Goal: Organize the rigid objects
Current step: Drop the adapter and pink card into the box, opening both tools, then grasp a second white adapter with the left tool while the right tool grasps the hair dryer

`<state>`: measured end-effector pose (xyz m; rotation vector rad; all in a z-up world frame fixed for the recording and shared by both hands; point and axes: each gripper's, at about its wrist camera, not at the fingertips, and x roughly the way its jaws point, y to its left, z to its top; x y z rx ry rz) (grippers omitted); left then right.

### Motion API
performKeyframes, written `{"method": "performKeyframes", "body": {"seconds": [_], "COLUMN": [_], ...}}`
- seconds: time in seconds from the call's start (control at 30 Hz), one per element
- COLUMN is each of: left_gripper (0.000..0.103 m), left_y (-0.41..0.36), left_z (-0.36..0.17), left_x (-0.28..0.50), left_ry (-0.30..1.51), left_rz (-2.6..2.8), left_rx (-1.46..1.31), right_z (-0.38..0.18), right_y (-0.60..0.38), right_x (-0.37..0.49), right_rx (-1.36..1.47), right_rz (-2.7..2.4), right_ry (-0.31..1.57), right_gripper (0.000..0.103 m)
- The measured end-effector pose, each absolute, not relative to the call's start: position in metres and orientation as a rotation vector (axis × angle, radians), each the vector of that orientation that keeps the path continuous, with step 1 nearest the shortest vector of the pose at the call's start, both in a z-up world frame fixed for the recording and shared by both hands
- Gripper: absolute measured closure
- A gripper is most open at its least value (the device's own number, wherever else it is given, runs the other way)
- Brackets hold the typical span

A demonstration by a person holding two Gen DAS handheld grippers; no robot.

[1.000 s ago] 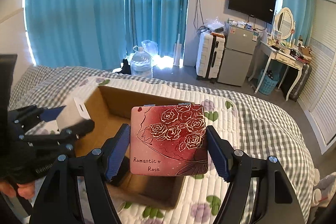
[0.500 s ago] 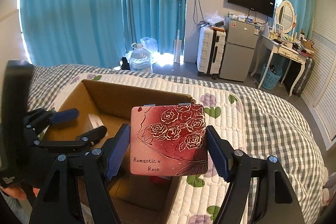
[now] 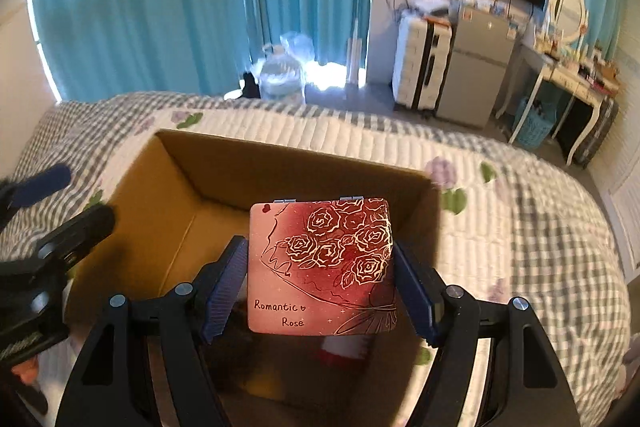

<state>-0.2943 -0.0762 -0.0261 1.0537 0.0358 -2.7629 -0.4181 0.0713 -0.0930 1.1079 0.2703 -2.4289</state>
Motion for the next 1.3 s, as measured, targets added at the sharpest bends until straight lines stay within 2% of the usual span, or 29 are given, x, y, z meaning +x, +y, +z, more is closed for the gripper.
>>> {"method": "performKeyframes", "body": {"seconds": [0.17,0.2,0.3,0.67,0.8,0.9,1.07,1.17,1.3], "left_gripper": [0.028,0.028,0.028,0.028,0.027,0.024,0.024,0.024,0.024], "left_y": [-0.086,-0.084,-0.082,-0.068,-0.057,-0.051,-0.050,-0.051,-0.043], "left_z": [-0.032,-0.031,-0.025,0.029,0.045,0.044,0.014,-0.016,-0.057], "left_x": [-0.292,-0.290,-0.281,-0.205,-0.171,-0.154,-0.138,-0.141,-0.154], "left_ry": [0.123,0.120,0.112,0.122,0.076,0.068,0.117,0.146,0.102], "left_rz": [-2.762,-2.767,-2.781,-2.817,-2.816,-2.803,-2.762,-2.739,-2.692], "left_rx": [1.091,1.083,1.060,0.989,0.957,0.955,1.005,1.075,1.124], "right_z": [-0.111,-0.110,-0.099,-0.017,0.008,0.012,-0.014,-0.050,-0.091], "right_y": [0.054,0.054,0.065,0.132,0.147,0.149,0.154,0.151,0.146], "right_x": [-0.435,-0.434,-0.428,-0.327,-0.280,-0.257,-0.231,-0.229,-0.232], "right_rx": [1.205,1.199,1.141,1.006,0.952,0.934,0.956,1.012,1.017], "right_rz": [-2.440,-2.445,-2.477,-2.586,-2.619,-2.615,-2.613,-2.578,-2.582], "right_ry": [0.419,0.426,0.353,0.216,0.223,0.246,0.238,0.252,0.324], "right_gripper": [0.031,0.026,0.014,0.007,0.000,0.000,0.000,0.000,0.000]}}
